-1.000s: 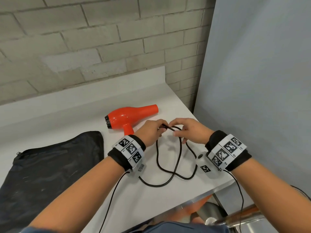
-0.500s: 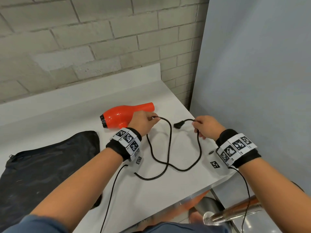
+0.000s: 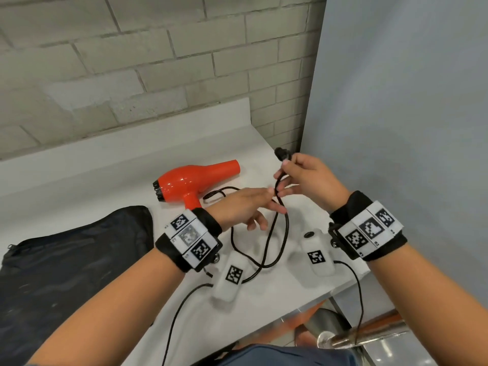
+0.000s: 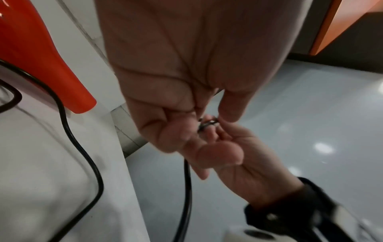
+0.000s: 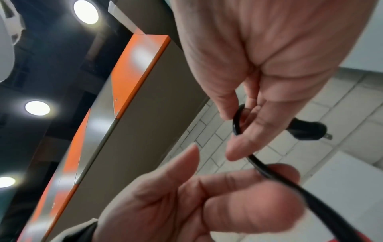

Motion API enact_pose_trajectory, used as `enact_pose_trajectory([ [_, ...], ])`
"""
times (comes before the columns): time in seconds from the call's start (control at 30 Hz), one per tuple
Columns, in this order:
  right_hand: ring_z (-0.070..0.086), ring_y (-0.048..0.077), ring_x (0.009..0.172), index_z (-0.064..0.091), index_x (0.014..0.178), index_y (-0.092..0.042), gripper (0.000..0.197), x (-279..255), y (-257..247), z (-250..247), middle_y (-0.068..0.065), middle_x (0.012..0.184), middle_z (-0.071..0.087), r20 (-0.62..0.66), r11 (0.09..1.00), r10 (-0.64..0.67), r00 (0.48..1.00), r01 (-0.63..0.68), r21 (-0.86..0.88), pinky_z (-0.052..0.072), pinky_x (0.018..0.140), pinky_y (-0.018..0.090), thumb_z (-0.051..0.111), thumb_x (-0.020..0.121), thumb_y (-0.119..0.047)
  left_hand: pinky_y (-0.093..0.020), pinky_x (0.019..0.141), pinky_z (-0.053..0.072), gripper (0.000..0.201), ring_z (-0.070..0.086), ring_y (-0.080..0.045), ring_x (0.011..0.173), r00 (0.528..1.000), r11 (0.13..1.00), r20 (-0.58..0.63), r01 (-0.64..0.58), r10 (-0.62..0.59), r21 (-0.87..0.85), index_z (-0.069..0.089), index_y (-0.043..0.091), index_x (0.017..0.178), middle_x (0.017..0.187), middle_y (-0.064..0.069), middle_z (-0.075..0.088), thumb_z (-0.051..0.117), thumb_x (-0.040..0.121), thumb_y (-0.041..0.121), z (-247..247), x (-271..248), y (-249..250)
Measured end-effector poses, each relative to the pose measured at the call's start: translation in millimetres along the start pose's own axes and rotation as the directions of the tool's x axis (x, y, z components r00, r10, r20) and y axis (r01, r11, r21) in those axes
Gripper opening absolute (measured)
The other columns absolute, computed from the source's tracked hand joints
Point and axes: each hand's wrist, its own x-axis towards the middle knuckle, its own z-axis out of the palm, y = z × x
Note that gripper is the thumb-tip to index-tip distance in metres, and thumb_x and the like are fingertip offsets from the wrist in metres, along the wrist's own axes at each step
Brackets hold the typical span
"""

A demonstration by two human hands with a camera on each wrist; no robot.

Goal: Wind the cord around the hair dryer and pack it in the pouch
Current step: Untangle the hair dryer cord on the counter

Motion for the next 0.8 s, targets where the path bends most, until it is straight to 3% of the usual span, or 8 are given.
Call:
enact_pose_trajectory([
  [0.1, 0.059, 0.011, 0.045, 0.046, 0.073, -0.008, 0.022, 11, -1, 15, 0.008, 0.076, 0.059, 0.054, 1.000, 0.005, 0.999, -0.006, 0.020, 0.055, 0.048, 0.022, 0.045, 0.095, -0.013, -0.018, 0.046, 0.038, 0.022, 0.054, -0.006, 0.051, 1.000, 0.997, -0.013, -0.027, 0.026, -0.079, 0.053, 0.020, 0.103, 0.083, 0.002, 0.063, 0.035, 0.097, 0.032, 0, -10, -3],
  [0.2, 0.058, 0.012, 0.050, 0.048, 0.076, -0.008, 0.021, 23, 0, 24, 0.006, 0.075, 0.060, 0.133, 1.000, -0.001, 0.991, 0.003, -0.016, 0.053, 0.047, 0.023, 0.044, 0.095, -0.017, -0.016, 0.045, 0.037, 0.025, 0.050, -0.002, 0.048, 0.979, 0.997, -0.190, -0.077, 0.072, -0.021, 0.052, 0.017, 0.079, 0.068, 0.004, 0.047, 0.037, 0.097, 0.023, -11, -12, -7],
  [0.27, 0.056, 0.014, 0.054, 0.051, 0.077, -0.010, 0.024, 31, 6, 26, 0.003, 0.074, 0.060, 0.152, 0.994, 0.017, 0.988, -0.001, -0.109, 0.051, 0.047, 0.023, 0.041, 0.097, -0.020, -0.016, 0.043, 0.036, 0.027, 0.047, -0.003, 0.048, 0.954, 0.994, -0.278, -0.102, 0.111, 0.046, 0.051, 0.017, 0.074, 0.067, 0.005, 0.045, 0.037, 0.097, 0.021, -24, -14, -9],
  [0.37, 0.056, 0.018, 0.069, 0.056, 0.085, -0.012, 0.018, 48, 30, 21, 0.002, 0.083, 0.060, 0.126, 0.898, 0.108, 0.986, -0.043, -0.437, 0.047, 0.055, 0.022, 0.041, 0.094, -0.015, -0.016, 0.037, 0.032, 0.027, 0.045, -0.003, 0.041, 0.936, 0.992, -0.330, -0.111, 0.125, 0.059, 0.051, 0.017, 0.075, 0.074, 0.004, 0.057, 0.036, 0.097, 0.018, -42, -23, -11],
  [0.47, 0.054, 0.025, 0.107, 0.057, 0.113, -0.009, 0.026, 69, 59, 23, 0.007, 0.117, 0.058, 0.174, 0.601, 0.174, 0.969, 0.035, -0.798, 0.042, 0.085, 0.023, 0.043, 0.091, -0.007, -0.016, 0.036, 0.031, 0.026, 0.042, -0.003, 0.035, 0.931, 0.989, -0.332, -0.146, 0.148, 0.032, 0.052, 0.019, 0.082, 0.072, 0.002, 0.058, 0.033, 0.098, 0.016, -54, -30, -11],
  [0.53, 0.046, 0.028, 0.123, 0.044, 0.129, -0.011, 0.038, 78, 70, 34, 0.012, 0.136, 0.048, 0.207, 0.498, 0.238, 0.949, 0.064, -0.865, 0.034, 0.099, 0.027, 0.042, 0.091, -0.005, -0.017, 0.036, 0.032, 0.026, 0.041, -0.004, 0.035, 0.927, 0.985, -0.332, -0.168, 0.172, 0.041, 0.055, 0.021, 0.086, 0.068, 0.003, 0.055, 0.032, 0.098, 0.016, -58, -32, -11],
  [0.67, 0.038, 0.028, 0.133, 0.017, 0.144, -0.014, 0.058, 95, 78, 59, 0.013, 0.145, 0.040, 0.244, 0.486, 0.317, 0.917, 0.064, -0.872, 0.025, 0.109, 0.030, 0.044, 0.093, -0.010, -0.017, 0.037, 0.036, 0.027, 0.042, -0.006, 0.038, 0.915, 0.979, -0.351, -0.201, 0.197, 0.026, 0.058, 0.024, 0.087, 0.061, 0.009, 0.059, 0.034, 0.098, 0.016, -66, -35, -11],
  [0.8, 0.051, 0.029, 0.117, 0.049, 0.127, -0.006, 0.035, 106, 81, 71, 0.017, 0.130, 0.055, 0.208, 0.435, 0.286, 0.935, 0.067, -0.898, 0.036, 0.095, 0.027, 0.046, 0.093, -0.014, -0.017, 0.038, 0.037, 0.027, 0.046, -0.005, 0.039, 0.918, 0.980, -0.350, -0.197, 0.186, 0.005, 0.057, 0.023, 0.087, 0.068, 0.003, 0.057, 0.033, 0.098, 0.017, -71, -35, -9],
])
